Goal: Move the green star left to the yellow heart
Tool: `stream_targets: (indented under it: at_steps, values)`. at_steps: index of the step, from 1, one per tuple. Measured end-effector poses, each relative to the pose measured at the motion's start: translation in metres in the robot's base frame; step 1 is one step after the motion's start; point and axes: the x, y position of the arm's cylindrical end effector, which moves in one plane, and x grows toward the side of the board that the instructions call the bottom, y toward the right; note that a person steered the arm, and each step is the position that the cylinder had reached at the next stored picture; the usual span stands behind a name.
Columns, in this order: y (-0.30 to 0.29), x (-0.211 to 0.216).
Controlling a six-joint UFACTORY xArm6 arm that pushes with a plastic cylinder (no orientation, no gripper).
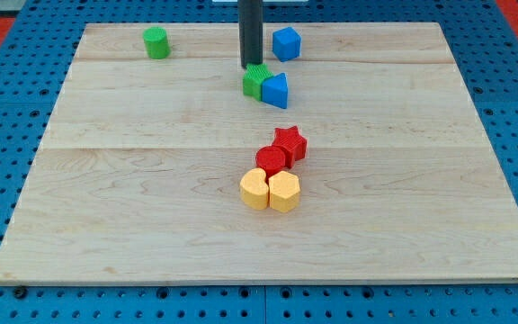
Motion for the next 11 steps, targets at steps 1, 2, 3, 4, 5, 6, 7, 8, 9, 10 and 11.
stream_targets:
  at_steps: [1, 2, 3, 4, 5, 6, 7, 8, 9, 10, 11]
  values:
    - [-0.004, -0.012]
    - [0.006, -0.029]
    - [0.032, -0.025]
    - [0.044, -0.024]
    - [0.063, -0.024]
    - [0.063, -0.024]
    - [0.063, -0.021]
    - [0.028, 0.016]
    - [-0.056, 0.058]
    - [-0.075, 0.031]
    - [-0.089, 0.070]
